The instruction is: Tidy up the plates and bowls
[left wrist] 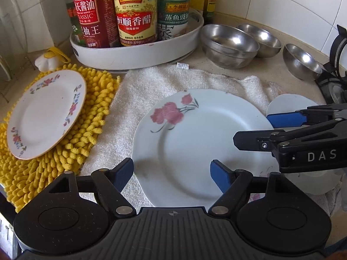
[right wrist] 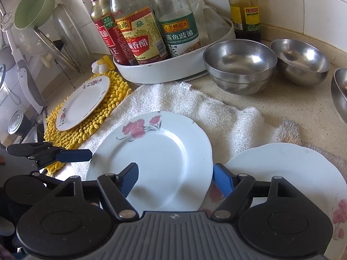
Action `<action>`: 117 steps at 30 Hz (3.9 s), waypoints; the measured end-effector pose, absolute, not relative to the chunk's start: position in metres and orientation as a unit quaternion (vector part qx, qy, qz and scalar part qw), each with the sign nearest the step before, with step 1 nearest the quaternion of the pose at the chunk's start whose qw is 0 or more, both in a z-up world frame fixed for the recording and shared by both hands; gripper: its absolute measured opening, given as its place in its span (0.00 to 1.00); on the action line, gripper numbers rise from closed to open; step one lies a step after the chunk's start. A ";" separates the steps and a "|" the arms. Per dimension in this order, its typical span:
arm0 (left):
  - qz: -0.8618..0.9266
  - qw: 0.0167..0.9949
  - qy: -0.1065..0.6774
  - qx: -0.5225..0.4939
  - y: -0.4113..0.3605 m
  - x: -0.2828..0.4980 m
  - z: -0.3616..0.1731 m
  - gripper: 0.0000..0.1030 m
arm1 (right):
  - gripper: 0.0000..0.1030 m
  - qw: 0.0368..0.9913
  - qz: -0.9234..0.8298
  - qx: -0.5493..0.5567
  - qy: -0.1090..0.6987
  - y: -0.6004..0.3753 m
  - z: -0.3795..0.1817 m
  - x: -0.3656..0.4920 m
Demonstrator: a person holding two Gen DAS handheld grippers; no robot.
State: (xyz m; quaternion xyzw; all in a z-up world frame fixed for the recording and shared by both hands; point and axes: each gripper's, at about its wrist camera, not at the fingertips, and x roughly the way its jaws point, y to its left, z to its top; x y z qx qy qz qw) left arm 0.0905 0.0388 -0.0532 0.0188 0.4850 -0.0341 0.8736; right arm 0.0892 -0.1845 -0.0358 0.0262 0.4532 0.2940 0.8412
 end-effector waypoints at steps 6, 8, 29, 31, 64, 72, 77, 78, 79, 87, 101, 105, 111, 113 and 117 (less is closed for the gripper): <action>-0.027 0.869 0.494 0.014 0.039 0.091 -0.059 0.84 | 0.77 0.840 0.298 0.018 0.452 -0.184 -0.036 0.089; -0.027 0.868 0.495 0.007 0.040 0.092 -0.060 0.85 | 0.77 0.840 0.300 0.012 0.451 -0.183 -0.036 0.088; -0.016 0.870 0.492 -0.015 0.040 0.093 -0.057 0.86 | 0.77 0.840 0.309 0.021 0.446 -0.187 -0.030 0.087; -0.016 0.871 0.491 -0.014 0.040 0.092 -0.056 0.85 | 0.77 0.840 0.308 0.023 0.445 -0.188 -0.030 0.087; -0.028 0.875 0.481 -0.052 0.068 0.089 -0.050 0.78 | 0.73 0.822 0.327 0.041 0.465 -0.182 -0.036 0.095; -0.036 0.877 0.478 -0.043 0.063 0.092 -0.045 0.78 | 0.73 0.833 0.315 0.051 0.452 -0.192 -0.025 0.090; -0.046 0.880 0.472 -0.035 0.056 0.091 -0.040 0.78 | 0.73 0.838 0.306 0.060 0.448 -0.201 -0.019 0.084; -0.047 0.880 0.472 -0.034 0.055 0.091 -0.039 0.78 | 0.73 0.839 0.303 0.061 0.447 -0.203 -0.018 0.082; -0.049 0.880 0.471 -0.033 0.053 0.091 -0.038 0.78 | 0.73 0.841 0.300 0.063 0.446 -0.205 -0.017 0.081; -0.075 0.880 0.469 -0.013 0.035 0.092 -0.035 0.78 | 0.73 0.851 0.271 0.080 0.442 -0.229 -0.012 0.068; -0.131 0.872 0.471 0.025 -0.012 0.097 -0.037 0.78 | 0.73 0.866 0.210 0.108 0.440 -0.275 -0.014 0.052; -0.146 0.868 0.474 0.035 -0.025 0.099 -0.040 0.78 | 0.73 0.868 0.198 0.115 0.440 -0.285 -0.016 0.050; -0.162 0.861 0.480 0.044 -0.041 0.103 -0.044 0.78 | 0.73 0.870 0.176 0.120 0.445 -0.302 -0.022 0.049; -0.170 0.858 0.483 0.047 -0.047 0.104 -0.047 0.78 | 0.73 0.873 0.165 0.118 0.444 -0.308 -0.024 0.050; -0.186 0.852 0.487 0.051 -0.061 0.108 -0.053 0.78 | 0.73 0.878 0.150 0.112 0.440 -0.319 -0.029 0.050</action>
